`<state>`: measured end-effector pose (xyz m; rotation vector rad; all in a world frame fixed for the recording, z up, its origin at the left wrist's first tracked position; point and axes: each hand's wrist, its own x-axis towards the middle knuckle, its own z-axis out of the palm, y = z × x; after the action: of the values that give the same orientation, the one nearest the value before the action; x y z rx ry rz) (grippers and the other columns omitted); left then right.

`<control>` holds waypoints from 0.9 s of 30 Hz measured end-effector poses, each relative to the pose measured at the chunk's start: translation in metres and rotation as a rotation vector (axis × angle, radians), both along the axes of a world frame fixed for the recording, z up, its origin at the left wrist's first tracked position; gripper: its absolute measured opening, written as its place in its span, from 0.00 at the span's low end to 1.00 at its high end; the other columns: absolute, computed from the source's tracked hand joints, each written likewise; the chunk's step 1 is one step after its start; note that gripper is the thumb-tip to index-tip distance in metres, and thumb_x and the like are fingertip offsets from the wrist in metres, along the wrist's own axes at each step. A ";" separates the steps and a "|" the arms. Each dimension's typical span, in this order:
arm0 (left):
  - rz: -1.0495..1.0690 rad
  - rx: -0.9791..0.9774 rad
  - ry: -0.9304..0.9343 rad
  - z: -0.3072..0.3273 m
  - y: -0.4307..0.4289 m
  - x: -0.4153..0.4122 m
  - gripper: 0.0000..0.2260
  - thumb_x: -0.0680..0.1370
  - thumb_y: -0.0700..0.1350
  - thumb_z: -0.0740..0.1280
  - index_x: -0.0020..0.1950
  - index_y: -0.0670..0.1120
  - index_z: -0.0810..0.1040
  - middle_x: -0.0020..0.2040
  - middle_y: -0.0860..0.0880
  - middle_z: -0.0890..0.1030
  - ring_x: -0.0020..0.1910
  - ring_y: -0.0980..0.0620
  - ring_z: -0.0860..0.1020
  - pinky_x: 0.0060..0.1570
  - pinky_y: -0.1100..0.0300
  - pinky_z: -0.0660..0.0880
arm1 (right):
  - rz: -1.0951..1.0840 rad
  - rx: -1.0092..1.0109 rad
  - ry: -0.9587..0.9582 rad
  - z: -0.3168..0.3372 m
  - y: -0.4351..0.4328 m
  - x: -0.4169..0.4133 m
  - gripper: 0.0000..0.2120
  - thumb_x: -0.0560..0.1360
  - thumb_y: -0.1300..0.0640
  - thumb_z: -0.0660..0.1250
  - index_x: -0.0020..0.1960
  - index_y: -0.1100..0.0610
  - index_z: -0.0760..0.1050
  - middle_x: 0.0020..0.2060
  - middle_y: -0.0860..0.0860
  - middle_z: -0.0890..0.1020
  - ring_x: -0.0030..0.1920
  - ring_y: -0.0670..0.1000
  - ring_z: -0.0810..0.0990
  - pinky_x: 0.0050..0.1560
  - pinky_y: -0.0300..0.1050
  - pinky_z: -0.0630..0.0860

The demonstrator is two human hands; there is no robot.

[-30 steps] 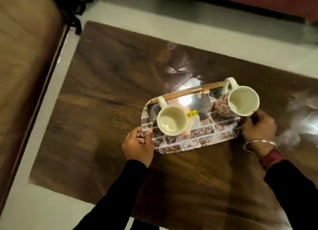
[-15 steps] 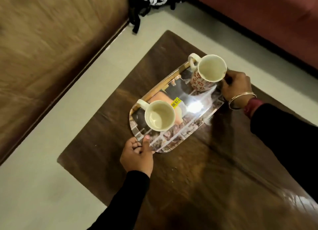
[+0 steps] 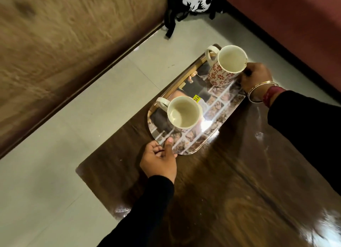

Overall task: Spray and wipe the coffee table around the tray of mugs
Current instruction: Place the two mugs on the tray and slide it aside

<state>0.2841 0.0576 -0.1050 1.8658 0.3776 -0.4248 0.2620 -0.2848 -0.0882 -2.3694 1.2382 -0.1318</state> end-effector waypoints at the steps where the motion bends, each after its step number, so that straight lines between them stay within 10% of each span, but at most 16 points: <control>1: 0.003 0.000 0.004 0.001 0.000 -0.001 0.13 0.72 0.43 0.79 0.46 0.39 0.77 0.33 0.50 0.77 0.31 0.50 0.83 0.28 0.62 0.81 | 0.002 -0.004 0.003 0.000 0.000 0.001 0.12 0.78 0.61 0.65 0.55 0.57 0.85 0.37 0.55 0.78 0.45 0.53 0.79 0.48 0.45 0.72; 22: 0.013 0.064 -0.050 0.007 0.008 -0.011 0.10 0.82 0.47 0.67 0.52 0.40 0.79 0.38 0.42 0.84 0.30 0.53 0.85 0.29 0.67 0.78 | -0.184 0.008 -0.220 -0.009 0.029 -0.031 0.17 0.82 0.58 0.67 0.70 0.61 0.77 0.61 0.60 0.78 0.58 0.56 0.78 0.61 0.45 0.75; 27: -0.253 0.164 -0.282 0.010 0.021 -0.043 0.09 0.80 0.51 0.68 0.49 0.45 0.80 0.40 0.46 0.82 0.31 0.53 0.81 0.31 0.50 0.82 | -0.156 -0.108 -0.263 -0.017 0.083 -0.073 0.15 0.81 0.56 0.68 0.65 0.60 0.76 0.60 0.57 0.74 0.56 0.52 0.73 0.62 0.48 0.76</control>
<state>0.2410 0.0785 -0.0952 2.1086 -0.0158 -0.2994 0.1892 -0.2023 -0.1055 -2.2517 1.3118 -0.5541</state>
